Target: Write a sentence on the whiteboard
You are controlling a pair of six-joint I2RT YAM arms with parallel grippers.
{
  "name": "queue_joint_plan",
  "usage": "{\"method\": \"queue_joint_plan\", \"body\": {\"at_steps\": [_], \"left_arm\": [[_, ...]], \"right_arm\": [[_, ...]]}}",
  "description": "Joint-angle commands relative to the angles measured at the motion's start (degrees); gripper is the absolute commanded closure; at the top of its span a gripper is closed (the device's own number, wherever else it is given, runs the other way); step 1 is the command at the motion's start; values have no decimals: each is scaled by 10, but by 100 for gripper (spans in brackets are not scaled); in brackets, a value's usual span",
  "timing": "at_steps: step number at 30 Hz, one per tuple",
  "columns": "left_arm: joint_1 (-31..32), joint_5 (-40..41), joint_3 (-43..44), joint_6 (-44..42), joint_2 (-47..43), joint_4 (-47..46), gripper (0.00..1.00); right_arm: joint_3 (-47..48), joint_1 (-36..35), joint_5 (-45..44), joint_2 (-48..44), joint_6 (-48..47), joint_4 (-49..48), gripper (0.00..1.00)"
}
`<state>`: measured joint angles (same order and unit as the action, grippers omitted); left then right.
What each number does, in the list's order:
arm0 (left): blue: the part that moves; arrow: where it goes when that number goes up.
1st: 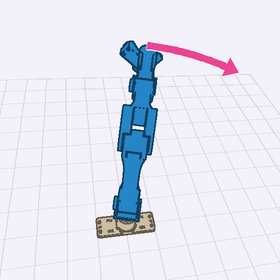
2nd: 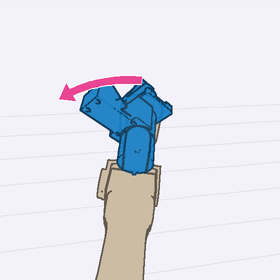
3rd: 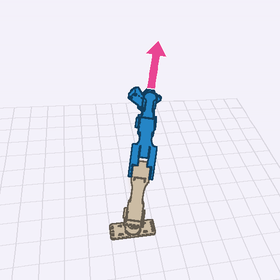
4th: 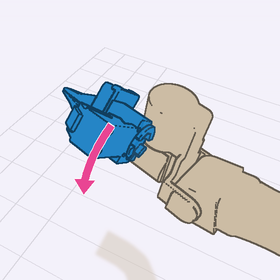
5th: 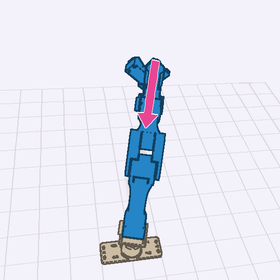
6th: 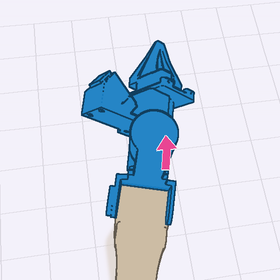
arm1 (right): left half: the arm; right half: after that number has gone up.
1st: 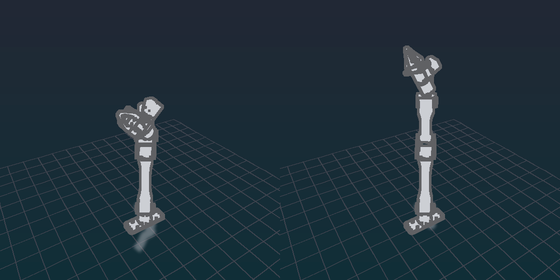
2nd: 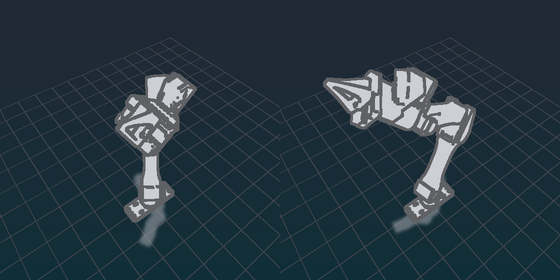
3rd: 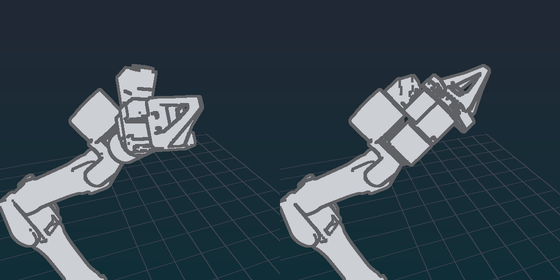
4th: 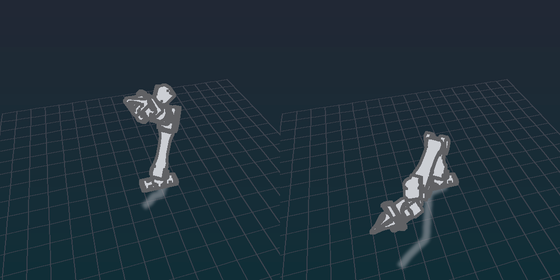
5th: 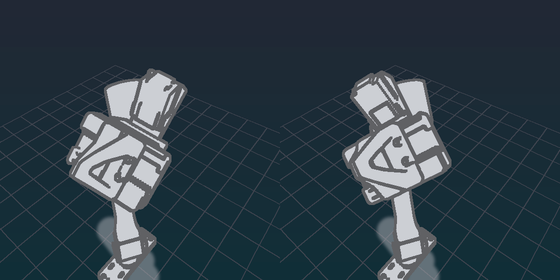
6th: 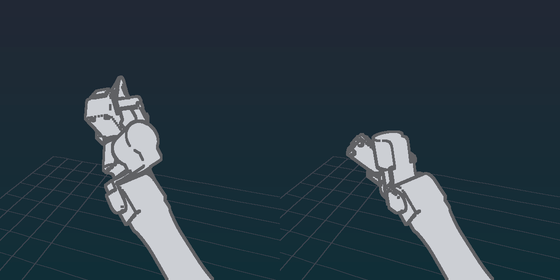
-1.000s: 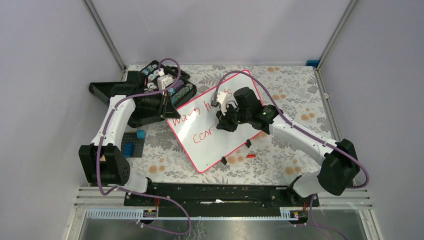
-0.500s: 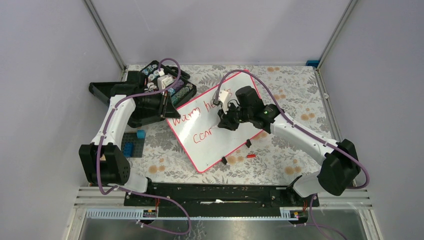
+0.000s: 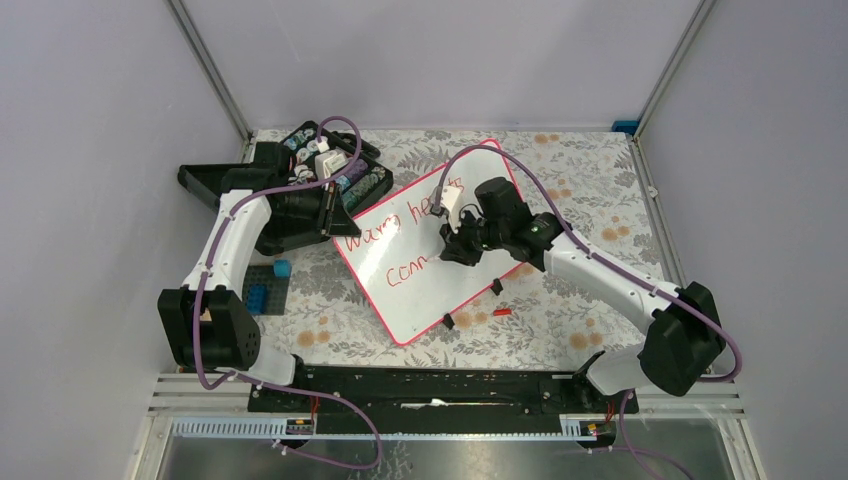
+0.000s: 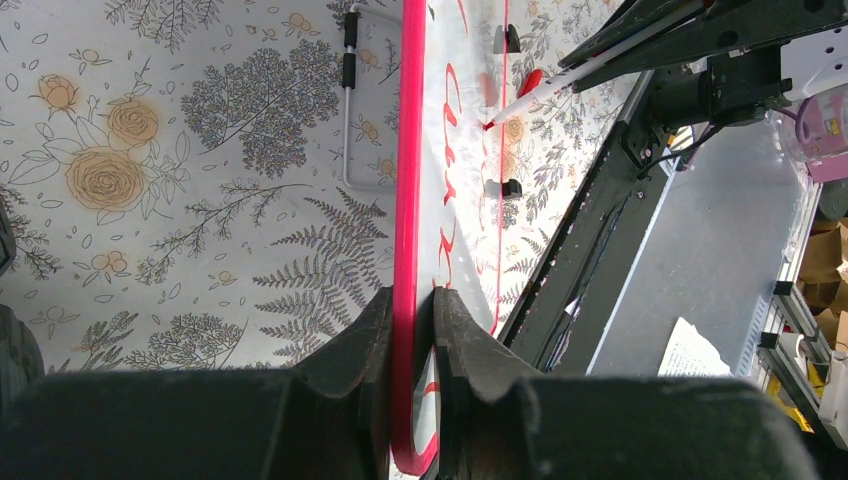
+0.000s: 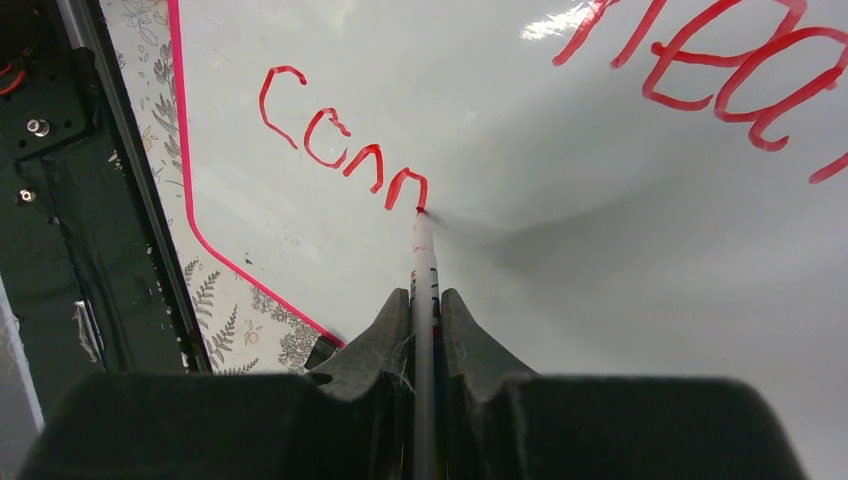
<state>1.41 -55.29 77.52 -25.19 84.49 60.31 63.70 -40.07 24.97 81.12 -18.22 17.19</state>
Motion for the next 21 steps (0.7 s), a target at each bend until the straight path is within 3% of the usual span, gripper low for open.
{"method": "queue_joint_plan", "body": {"at_steps": [1, 21], "left_arm": [[14, 36, -7, -27, 15, -2, 100], [15, 34, -5, -24, 12, -3, 100]], "right_arm": [[-9, 2, 5, -13, -10, 0, 100], [17, 23, 20, -37, 5, 13, 100]]}}
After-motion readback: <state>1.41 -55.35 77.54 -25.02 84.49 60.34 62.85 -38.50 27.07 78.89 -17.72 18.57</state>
